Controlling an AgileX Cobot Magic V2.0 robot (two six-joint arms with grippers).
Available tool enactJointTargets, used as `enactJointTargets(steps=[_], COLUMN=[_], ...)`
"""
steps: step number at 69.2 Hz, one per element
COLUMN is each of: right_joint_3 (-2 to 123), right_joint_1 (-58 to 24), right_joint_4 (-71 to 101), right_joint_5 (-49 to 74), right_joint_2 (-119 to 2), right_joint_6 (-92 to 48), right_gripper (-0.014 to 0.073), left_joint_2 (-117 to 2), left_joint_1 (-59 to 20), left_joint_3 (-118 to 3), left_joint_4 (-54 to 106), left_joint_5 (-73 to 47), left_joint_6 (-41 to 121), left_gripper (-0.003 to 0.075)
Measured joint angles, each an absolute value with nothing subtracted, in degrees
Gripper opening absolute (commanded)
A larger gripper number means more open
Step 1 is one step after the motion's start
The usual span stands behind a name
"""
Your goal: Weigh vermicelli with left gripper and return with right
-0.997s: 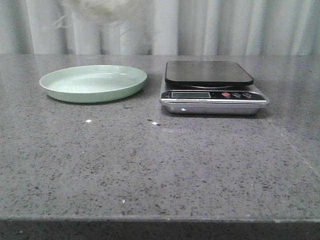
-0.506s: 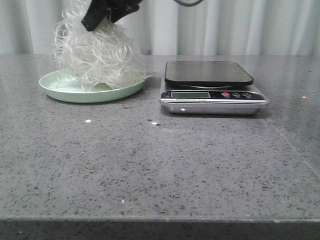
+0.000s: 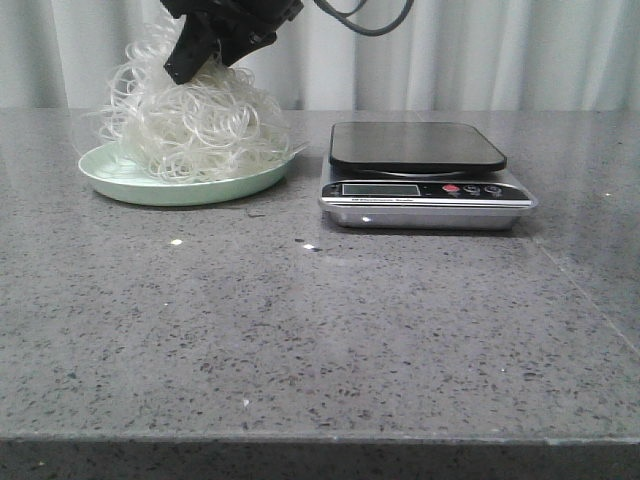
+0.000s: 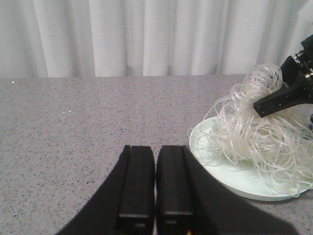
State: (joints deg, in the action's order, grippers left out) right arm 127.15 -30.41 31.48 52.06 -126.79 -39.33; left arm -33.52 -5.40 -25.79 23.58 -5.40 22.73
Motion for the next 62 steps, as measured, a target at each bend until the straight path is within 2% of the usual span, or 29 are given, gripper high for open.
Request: enactJointTargets(steps=[3, 7, 43, 51, 62], right_joint_3=[127.15, 127.15, 127.15, 127.15, 127.15], right_joint_1=[-30.41, -30.41, -30.00, -29.14, -26.84], right_joint_4=[31.48, 31.48, 31.48, 31.48, 31.26], right_joint_5=[52.06, 52.06, 53.09, 53.54, 54.79], right_joint_2=[-126.79, -126.79, -121.22, -118.98, -115.74], right_joint_6=[-39.33, -39.33, -39.20, -39.08, -38.80], right_gripper=[0.0477, 0.0498, 0.0480, 0.0381, 0.0136], left_joint_2=[-33.52, -33.52, -33.52, -33.52, -33.52], left_joint_1=[-5.40, -5.40, -5.40, -5.40, -5.40], left_joint_3=[-25.79, -25.79, -25.79, -25.79, -25.79], left_joint_4=[23.58, 23.58, 23.58, 23.58, 23.58], left_joint_5=[-5.40, -5.40, -5.40, -5.40, -5.40], left_joint_6=[22.73, 22.73, 22.73, 22.73, 22.73], left_gripper=[0.0136, 0.0136, 0.0136, 0.0136, 0.0136])
